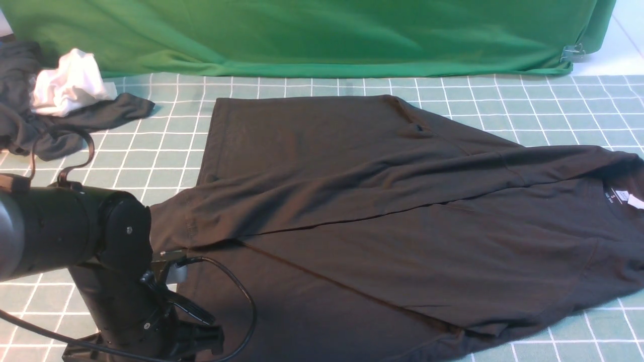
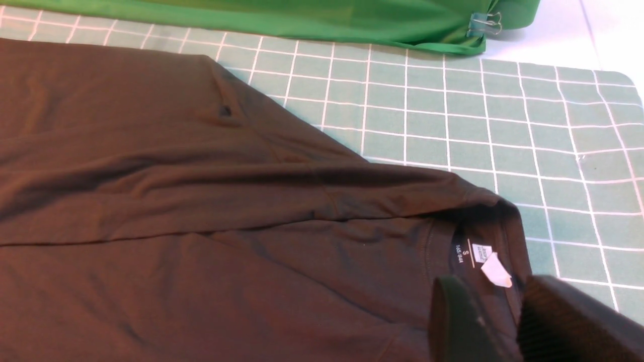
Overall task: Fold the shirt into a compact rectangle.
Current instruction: 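Grasp the near edge of the shirt at its hem and shoulder corners, then fold the black garment in half by bringing its near edge over to the far edge, then pull the folded dark garment lengthwise by its ends to straighten it flat on the table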
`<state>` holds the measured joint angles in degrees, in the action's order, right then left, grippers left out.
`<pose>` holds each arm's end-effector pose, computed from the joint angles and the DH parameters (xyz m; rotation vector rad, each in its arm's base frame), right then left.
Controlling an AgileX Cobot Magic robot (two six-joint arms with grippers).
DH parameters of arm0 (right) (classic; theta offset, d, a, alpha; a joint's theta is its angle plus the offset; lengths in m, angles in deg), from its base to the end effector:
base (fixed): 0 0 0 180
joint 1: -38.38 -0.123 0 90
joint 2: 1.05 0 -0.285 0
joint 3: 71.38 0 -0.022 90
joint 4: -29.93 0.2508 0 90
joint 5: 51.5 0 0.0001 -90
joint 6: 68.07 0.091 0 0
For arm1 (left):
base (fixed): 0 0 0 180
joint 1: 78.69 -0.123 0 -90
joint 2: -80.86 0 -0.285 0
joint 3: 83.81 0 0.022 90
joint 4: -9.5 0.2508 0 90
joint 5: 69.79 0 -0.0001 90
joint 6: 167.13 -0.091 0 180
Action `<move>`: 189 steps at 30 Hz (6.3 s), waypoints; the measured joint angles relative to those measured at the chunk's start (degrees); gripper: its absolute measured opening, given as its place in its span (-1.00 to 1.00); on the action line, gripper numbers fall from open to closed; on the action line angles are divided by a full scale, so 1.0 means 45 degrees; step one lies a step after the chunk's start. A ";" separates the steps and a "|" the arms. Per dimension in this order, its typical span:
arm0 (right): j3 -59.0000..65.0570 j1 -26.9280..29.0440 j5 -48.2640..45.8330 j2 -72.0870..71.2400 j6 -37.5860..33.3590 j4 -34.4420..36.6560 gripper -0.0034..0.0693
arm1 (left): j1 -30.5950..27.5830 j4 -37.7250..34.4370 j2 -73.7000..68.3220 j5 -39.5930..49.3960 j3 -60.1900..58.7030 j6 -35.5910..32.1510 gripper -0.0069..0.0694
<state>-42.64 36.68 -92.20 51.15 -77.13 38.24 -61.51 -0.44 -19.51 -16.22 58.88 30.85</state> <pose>0.1465 0.0129 0.3622 -0.1381 2.1119 0.0891 0.2059 -0.0769 0.1442 0.1906 -2.9083 0.0934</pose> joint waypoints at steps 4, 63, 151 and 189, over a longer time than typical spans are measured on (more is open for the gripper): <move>0.0000 0.0000 -0.0066 0.0000 0.0000 0.0010 -0.38 | -0.0012 -0.0373 0.0000 -0.0042 0.0000 -0.0467 -0.35; 0.1524 -0.9266 0.2479 1.0762 -0.1051 -0.5738 0.37 | -0.2043 0.0866 0.2300 -0.0370 -0.0142 -0.1663 -0.78; -0.7835 -0.3012 0.3894 1.5988 0.1493 -0.4684 -0.17 | -0.2702 0.4195 -0.7063 -0.3301 1.4506 0.0205 -0.01; -1.0092 0.1543 -0.5474 1.3176 -0.1360 0.1525 -0.87 | -0.2741 0.2100 -0.7355 0.2197 1.7234 -0.1844 -0.66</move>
<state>-88.06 43.63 -116.84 110.44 -83.25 45.10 -73.85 9.01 -52.61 -6.34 136.44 22.55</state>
